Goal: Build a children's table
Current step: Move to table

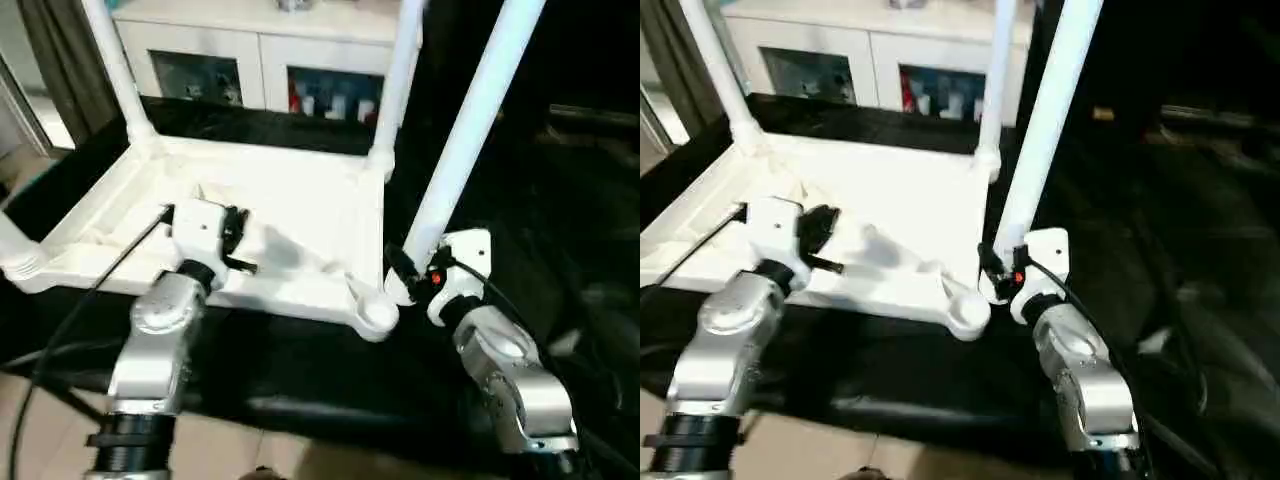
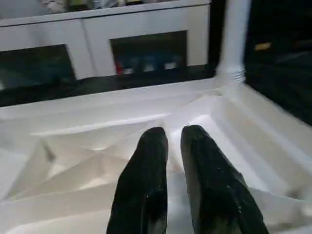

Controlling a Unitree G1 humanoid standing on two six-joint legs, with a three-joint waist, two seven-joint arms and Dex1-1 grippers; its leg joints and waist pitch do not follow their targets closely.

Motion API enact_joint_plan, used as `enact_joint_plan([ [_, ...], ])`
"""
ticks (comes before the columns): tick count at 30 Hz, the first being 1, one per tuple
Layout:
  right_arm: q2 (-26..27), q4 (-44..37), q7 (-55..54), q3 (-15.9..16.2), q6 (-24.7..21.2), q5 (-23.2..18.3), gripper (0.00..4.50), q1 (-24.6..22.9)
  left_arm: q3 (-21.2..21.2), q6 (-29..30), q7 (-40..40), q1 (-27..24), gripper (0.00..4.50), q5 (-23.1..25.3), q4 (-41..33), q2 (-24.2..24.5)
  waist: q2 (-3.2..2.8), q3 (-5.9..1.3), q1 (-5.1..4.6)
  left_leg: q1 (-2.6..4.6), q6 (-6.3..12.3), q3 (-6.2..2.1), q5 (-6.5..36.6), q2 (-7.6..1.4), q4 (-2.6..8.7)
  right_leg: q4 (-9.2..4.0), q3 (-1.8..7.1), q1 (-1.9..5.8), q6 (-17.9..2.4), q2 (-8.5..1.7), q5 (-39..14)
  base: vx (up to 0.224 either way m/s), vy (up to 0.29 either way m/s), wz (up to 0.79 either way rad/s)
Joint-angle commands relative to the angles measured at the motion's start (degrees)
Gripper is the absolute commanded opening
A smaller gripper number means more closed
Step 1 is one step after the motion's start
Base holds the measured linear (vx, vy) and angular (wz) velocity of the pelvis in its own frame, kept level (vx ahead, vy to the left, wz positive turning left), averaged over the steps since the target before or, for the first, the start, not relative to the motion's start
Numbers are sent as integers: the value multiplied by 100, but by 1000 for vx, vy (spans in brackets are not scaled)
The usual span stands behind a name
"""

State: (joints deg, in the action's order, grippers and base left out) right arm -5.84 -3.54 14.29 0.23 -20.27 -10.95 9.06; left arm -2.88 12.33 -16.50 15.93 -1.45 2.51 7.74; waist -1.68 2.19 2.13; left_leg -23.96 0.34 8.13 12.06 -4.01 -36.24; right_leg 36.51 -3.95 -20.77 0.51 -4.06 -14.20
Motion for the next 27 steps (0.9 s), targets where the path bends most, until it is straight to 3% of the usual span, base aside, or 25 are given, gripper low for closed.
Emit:
enact_joint_plan([
  [1, -15, -27, -50, -93, 120, -10, 189, 99, 52, 6, -65, -5, 76, -38, -57, 42, -28, -231, -49, 179, -402, -512, 2022, -961, 707, -408, 363, 177, -1137, -691, -324, -98, 41, -9],
  [2, -41, -28, -45, -154, 148, -12, 189, 131, 90, -13, -118, -23, 76, -50, -55, 59, 15, -219, -99, 214, -514, -515, 2616, -941, 732, -433, 362, 120, -1057, -666, -828, -87, 34, -8],
  [3, -90, -24, -27, -227, 211, -15, 189, 173, 146, -75, -238, -58, 76, -82, -67, 88, 1, -205, -97, 236, -598, -514, 2917, -915, 710, -491, 395, 79, -1014, -727, -1241, -87, 34, -8],
  [4, -174, -6, 3, -341, 258, -37, 189, 230, 264, -210, -615, -129, 76, -233, -118, 153, 44, -190, -104, 230, -604, -506, 2983, -909, 701, -532, 410, 61, -984, -749, -1437, -75, 24, -6],
  [5, -290, 18, 66, -474, 282, -89, 189, 295, 422, -421, -1146, -218, 76, -453, -191, 235, 42, -192, -76, 222, -592, -511, 2993, -913, 677, -583, 439, 60, -920, -806, -1768, -64, 21, -7],
  [6, -328, 25, 94, -512, 279, -113, 189, 313, 473, -497, -1312, -242, 76, -522, -211, 260, 135, -186, -80, 204, -546, -486, 2930, -919, 680, -603, 441, 55, -892, -808, -1863, -64, 21, -7],
  [7, -466, 61, 248, -620, 236, -240, 189, 365, 686, -525, -1865, -236, 76, -670, -175, 407, 102, -179, -37, 214, -487, -470, 2795, -924, 681, -584, 448, 28, -886, -809, -1893, -52, 18, -2],
  [8, -466, 61, 248, -620, 236, -240, 189, 365, 686, -525, -1865, -236, 76, -670, -175, 407, 113, -180, -3, 267, -486, -421, 2753, -932, 661, -591, 467, -40, -886, -801, -1888, 0, 0, 0],
  [9, -678, 106, 514, -660, 202, -340, 189, 409, 985, -519, -2424, -113, 76, -639, 28, 623, 143, -172, -9, 276, -486, -405, 2730, -934, 669, -599, 468, -50, -895, -786, -1852, 0, 0, 0],
  [10, -764, 124, 623, -667, 191, -373, 189, 424, 1106, -517, -2635, -56, 76, -610, 120, 710, 112, -173, -10, 254, -507, -415, 2649, -936, 691, -563, 453, -26, -895, -761, -1676, 0, 0, 0],
  [11, -940, 145, 855, -633, 176, -393, 189, 441, 1323, -476, -3086, 127, 92, -578, 342, 828, 184, -164, -58, 204, -517, -408, 2560, -935, 725, -535, 428, 6, -910, -734, -1474, 0, 0, 0],
  [12, -986, 150, 917, -625, 156, -404, 189, 445, 1385, -459, -3209, 179, 92, -566, 401, 862, 184, -158, -55, 189, -495, -414, 2529, -937, 733, -528, 429, 21, -905, -749, -1476, 0, 0, 0],
  [13, -1095, 159, 1079, -617, 110, -448, 189, 454, 1529, -428, -3454, 325, 92, -498, 570, 931, 169, -160, -27, 255, -511, -375, 2589, -928, 702, -554, 449, -41, -931, -770, -1610, 0, 0, 0],
  [14, -1301, 177, 1350, -594, 61, -484, 189, 464, 1715, -699, -3683, 668, 92, -234, 1024, 995, 175, -158, -27, 250, -478, -368, 2547, -921, 668, -585, 467, -23, -977, -809, -1691, 0, 0, 0],
  [15, -1394, 175, 1454, -572, 68, -465, 189, 464, 1788, -864, -3737, 839, 119, -85, 1264, 1016, 161, -166, -17, 260, -469, -353, 2494, -921, 658, -587, 473, -29, -977, -801, -1686, 0, 0, 0],
  [16, -1451, 177, 1514, -555, 76, -449, 189, 467, 1833, -971, -3773, 947, 119, 3, 1415, 1032, 178, -173, -8, 261, -410, -346, 2314, -952, 651, -584, 488, -8, -1027, -829, -1487, 0, 0, 0],
  [17, -1547, 166, 1596, -545, 110, -423, 189, 458, 1957, -1046, -3958, 1185, 119, 148, 1755, 1097, 153, -183, -32, 189, -326, -337, 2047, -974, 674, -550, 461, 56, -1091, -824, -1208, 0, 0, 0],
  [19, -1612, 143, 1680, -542, 98, -439, 189, 443, 2035, -1118, -4151, 1357, 119, 201, 2021, 1133, 185, -205, -36, 193, -233, -306, 1874, -980, 667, -530, 435, 54, -1134, -808, -1090, 0, 0, 0],
  [20, -1684, 107, 1778, -522, 91, -462, 189, 424, 2107, -1171, -4267, 1566, 119, 234, 2326, 1163, 91, -230, -28, 193, -188, -290, 1724, -976, 643, -502, 437, 64, -1199, -811, -914, 0, 0, 0],
  [21, -1713, 92, 1817, -508, 91, -475, 189, 417, 2133, -1182, -4278, 1653, 119, 241, 2447, 1175, 125, -228, -42, 196, -151, -271, 1683, -979, 648, -522, 431, 55, -1230, -791, -823, 0, 0, 0],
  [24, -1696, 3, 1752, -560, 55, -510, 189, 371, 2113, -1448, -4122, 1899, 119, 275, 2802, 1136, 138, -303, -40, 197, 150, -218, 1042, -979, 616, -401, 391, 111, -1560, -766, 382, 0, 0, 0],
  [25, -1634, -84, 1567, -620, -5, -496, 189, 321, 2017, -1448, -3643, 2018, 119, 388, 2967, 1064, -37, -319, -29, 225, 252, -214, 881, -975, 607, -356, 372, 98, -1667, -731, 911, 0, 0, 0],
  [26, -1603, -120, 1460, -649, -49, -484, 189, 298, 1963, -1400, -3369, 2069, 119, 460, 3039, 1026, 53, -325, -69, 241, 346, -209, 931, -992, 596, -337, 361, 103, -1753, -704, 1205, 0, 0, 0],
  [27, -1421, -184, 1195, -783, -134, -557, 189, 250, 1586, -1379, -3110, 2008, 119, 155, 2935, 856, 65, -322, -59, 234, 407, -194, 943, -986, 592, -342, 366, 118, -1784, -723, 1231, 0, 0, 0],
])
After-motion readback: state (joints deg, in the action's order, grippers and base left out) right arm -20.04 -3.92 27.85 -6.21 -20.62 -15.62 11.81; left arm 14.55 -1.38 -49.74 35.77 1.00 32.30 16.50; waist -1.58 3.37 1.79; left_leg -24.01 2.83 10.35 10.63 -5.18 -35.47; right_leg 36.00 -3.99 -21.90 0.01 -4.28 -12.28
